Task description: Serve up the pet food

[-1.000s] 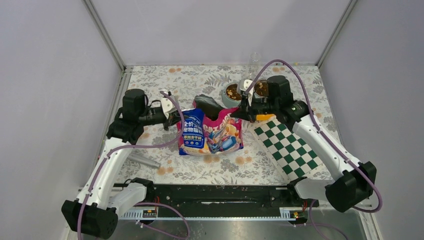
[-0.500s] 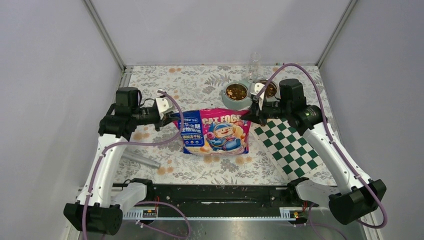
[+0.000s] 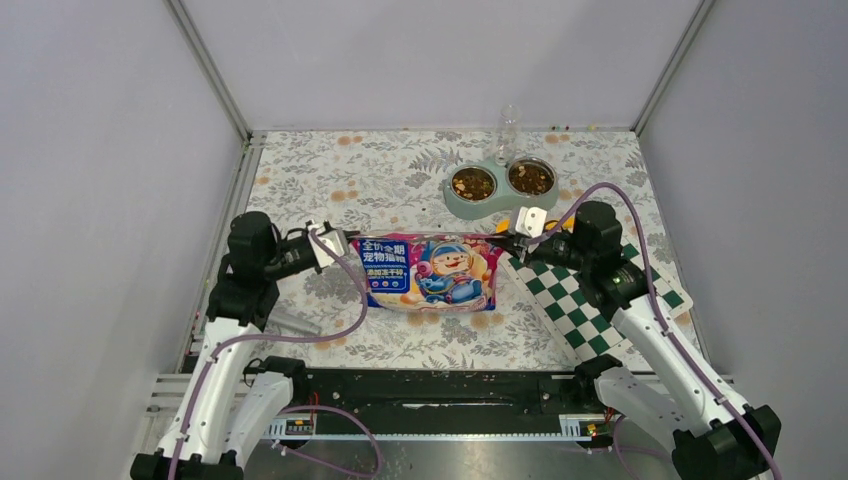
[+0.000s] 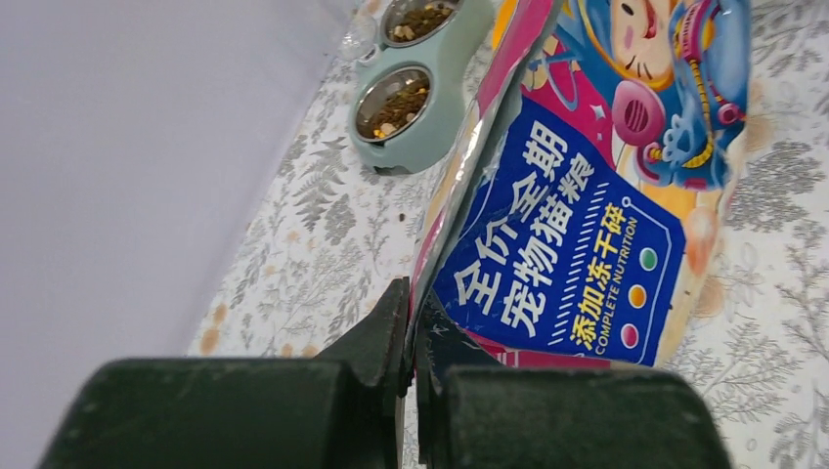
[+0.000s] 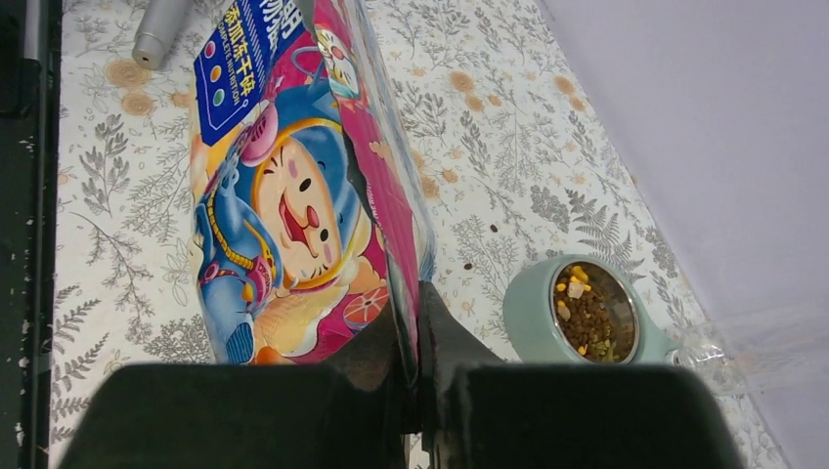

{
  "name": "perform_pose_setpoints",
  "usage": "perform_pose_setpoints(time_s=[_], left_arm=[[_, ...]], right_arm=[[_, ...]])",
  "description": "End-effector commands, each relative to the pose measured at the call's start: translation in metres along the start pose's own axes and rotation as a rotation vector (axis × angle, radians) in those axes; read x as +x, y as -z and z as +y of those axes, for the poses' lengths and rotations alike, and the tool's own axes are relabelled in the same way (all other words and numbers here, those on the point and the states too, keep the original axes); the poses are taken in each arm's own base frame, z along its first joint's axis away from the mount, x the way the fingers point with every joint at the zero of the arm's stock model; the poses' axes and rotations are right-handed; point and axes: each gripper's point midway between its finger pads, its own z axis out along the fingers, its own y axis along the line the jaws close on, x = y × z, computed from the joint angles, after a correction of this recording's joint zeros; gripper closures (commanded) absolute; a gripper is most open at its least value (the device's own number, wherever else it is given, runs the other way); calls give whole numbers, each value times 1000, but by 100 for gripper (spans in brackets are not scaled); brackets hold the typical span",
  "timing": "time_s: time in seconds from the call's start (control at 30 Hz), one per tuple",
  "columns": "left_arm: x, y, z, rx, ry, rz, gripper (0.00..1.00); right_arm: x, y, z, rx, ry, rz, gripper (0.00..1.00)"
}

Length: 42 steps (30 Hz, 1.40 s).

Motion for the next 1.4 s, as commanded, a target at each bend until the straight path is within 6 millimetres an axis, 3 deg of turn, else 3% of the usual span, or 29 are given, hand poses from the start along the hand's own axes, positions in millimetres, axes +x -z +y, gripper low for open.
perform_pose_setpoints(time_s=[0.0, 0.07, 0.17, 0.23, 0.37, 0.53, 0.67, 0.93, 1.13, 1.23, 1.37], left_arm=[[50, 37, 73, -401, -97, 279, 100], [40, 35, 73, -408, -42, 237, 95], [9, 28, 68, -348, 25, 132, 70], [-12, 27, 66, -308, 56, 82, 45], [-39, 33, 61, -256, 106, 56, 32], [-77, 40, 50, -167, 97, -1, 24], [-91, 39, 37, -71, 103, -35, 23], [-70, 26, 18, 40, 76, -44, 24], [-58, 14, 19, 62, 133, -36, 29], [-54, 8, 19, 78, 149, -27, 36], [-50, 3, 20, 92, 155, -21, 54]], right_arm=[[25, 28, -57, 295, 60, 149, 93], [11, 26, -56, 287, -9, 101, 80], [-34, 25, -42, 185, -130, 5, 56], [-61, 28, -39, 153, -209, -47, 41], [-98, 36, -40, 140, -366, -88, 32], [-147, 40, -53, 157, -535, -220, 32], [-170, 35, -56, 97, -591, -283, 33], [-161, 23, -51, 57, -581, -250, 30], [-156, 14, -41, 34, -572, -235, 29], [-155, 10, -37, 24, -572, -229, 29], [-152, 5, -33, 18, -574, -214, 29]])
